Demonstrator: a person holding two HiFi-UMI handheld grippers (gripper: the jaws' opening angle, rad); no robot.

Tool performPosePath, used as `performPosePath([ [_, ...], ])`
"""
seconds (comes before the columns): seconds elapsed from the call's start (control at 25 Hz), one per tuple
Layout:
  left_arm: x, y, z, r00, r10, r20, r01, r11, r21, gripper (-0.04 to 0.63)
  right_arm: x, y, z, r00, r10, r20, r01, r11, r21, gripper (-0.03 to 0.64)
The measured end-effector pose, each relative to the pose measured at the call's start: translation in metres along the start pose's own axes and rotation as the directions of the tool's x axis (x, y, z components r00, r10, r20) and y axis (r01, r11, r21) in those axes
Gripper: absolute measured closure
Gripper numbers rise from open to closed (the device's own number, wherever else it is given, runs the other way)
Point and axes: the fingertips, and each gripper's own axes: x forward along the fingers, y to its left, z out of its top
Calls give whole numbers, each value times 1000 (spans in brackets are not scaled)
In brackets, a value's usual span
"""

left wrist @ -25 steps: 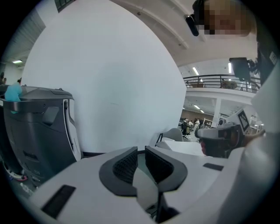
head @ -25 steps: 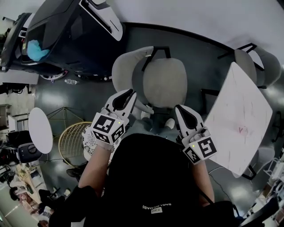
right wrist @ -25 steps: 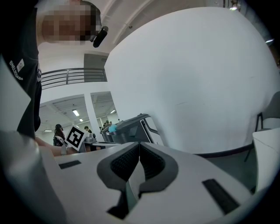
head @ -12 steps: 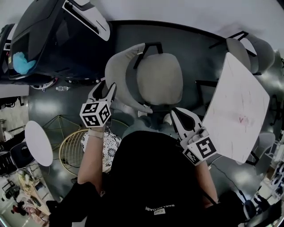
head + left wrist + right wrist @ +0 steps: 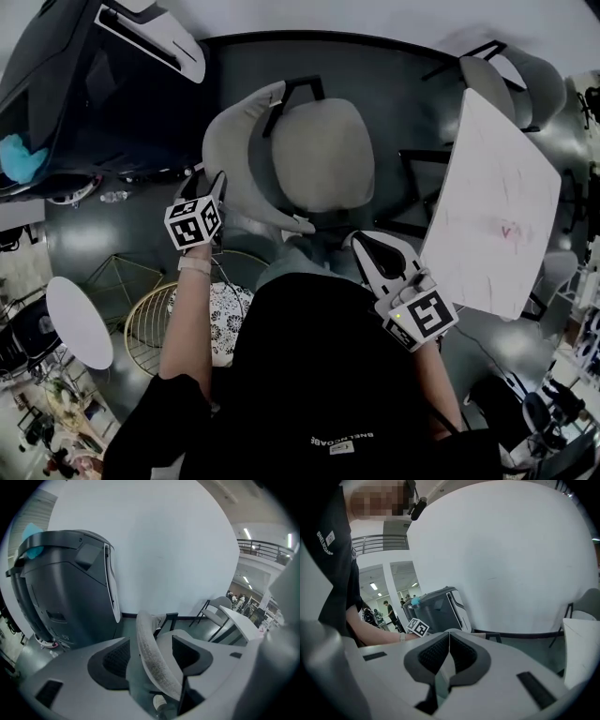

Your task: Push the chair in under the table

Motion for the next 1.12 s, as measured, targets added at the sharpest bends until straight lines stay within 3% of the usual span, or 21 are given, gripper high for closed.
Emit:
performPosePath([
  [0.44, 47, 10, -24, 992, -12, -123, 12, 1000, 1, 331, -9, -13, -11, 998, -56, -24, 57, 997, 44, 606],
  [0.72, 67, 6, -33, 982, 21, -190, -15, 999, 34, 333, -19, -28, -14, 996, -81, -28, 83, 994, 65, 606],
  [0.96, 78, 4, -42, 973, 11, -231, -11, 1000, 3, 341, -28, -42, -17, 995, -94, -36, 97, 992, 75, 606],
  [1.12, 78, 5, -45, 960, 55, -275, -37, 997, 71, 378, -34, -51, -18, 994, -101, -38, 103, 991, 79, 606],
])
